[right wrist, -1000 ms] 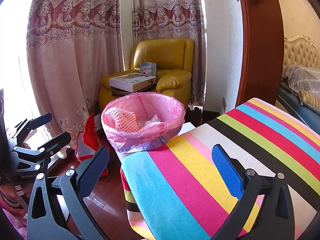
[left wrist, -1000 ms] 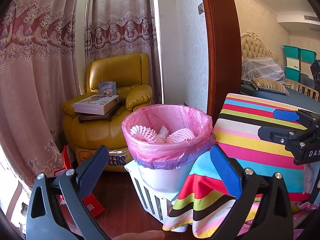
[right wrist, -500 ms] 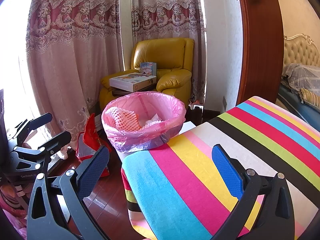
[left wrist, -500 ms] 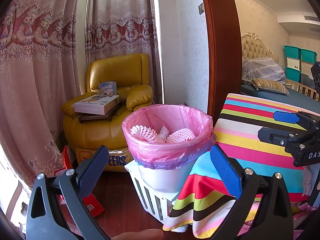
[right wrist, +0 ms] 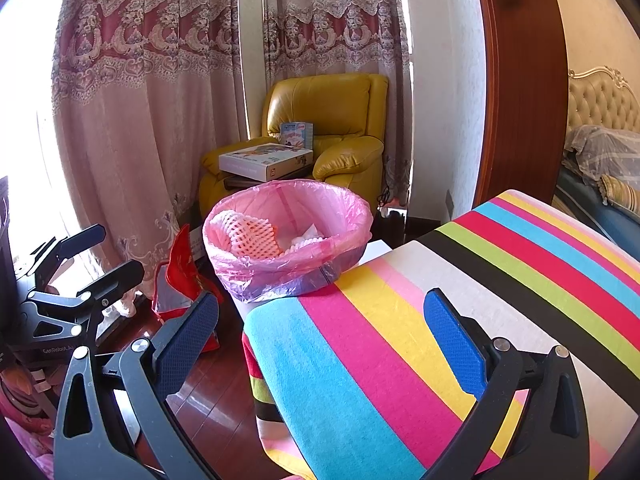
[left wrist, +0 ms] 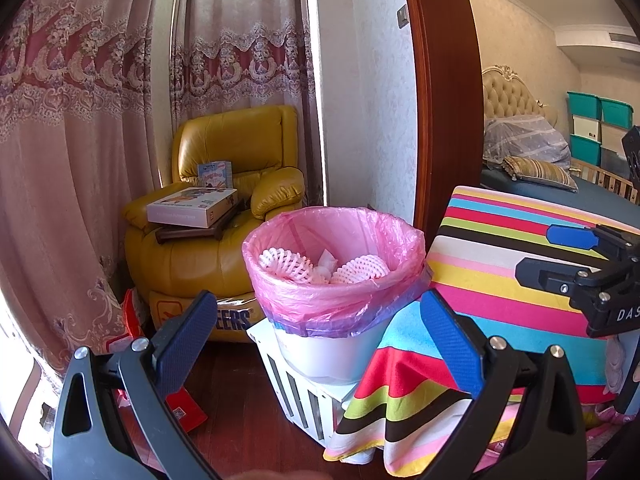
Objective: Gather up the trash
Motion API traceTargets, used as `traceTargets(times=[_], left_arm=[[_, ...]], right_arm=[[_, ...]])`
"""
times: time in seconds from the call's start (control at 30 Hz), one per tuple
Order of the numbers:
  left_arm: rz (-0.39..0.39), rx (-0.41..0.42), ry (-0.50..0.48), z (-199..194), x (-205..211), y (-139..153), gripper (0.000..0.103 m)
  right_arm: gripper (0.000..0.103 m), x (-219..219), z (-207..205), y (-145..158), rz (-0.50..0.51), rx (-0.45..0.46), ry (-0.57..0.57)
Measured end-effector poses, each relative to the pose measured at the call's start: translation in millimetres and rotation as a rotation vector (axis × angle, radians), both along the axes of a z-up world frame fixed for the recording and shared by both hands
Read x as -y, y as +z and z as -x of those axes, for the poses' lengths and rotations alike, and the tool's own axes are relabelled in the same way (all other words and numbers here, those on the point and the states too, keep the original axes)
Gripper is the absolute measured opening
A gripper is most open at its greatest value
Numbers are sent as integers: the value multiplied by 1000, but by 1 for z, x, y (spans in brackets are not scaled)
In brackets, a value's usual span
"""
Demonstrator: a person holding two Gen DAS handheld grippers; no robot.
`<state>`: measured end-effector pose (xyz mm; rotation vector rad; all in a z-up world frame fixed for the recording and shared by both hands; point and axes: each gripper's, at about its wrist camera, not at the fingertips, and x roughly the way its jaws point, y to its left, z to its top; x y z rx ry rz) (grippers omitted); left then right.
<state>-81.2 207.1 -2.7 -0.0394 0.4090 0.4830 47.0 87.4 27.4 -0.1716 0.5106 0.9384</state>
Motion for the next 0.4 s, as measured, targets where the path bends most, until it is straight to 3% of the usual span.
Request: traceTargets(times=[0.17, 0.4], left_arm=[[2, 18, 20, 0, -2, -3, 98], [49, -47, -25, -14, 0, -7, 98]], right_arm=[[96, -1, -1, -1, 3, -2, -2], [96, 10, -4, 2, 3, 0, -28]])
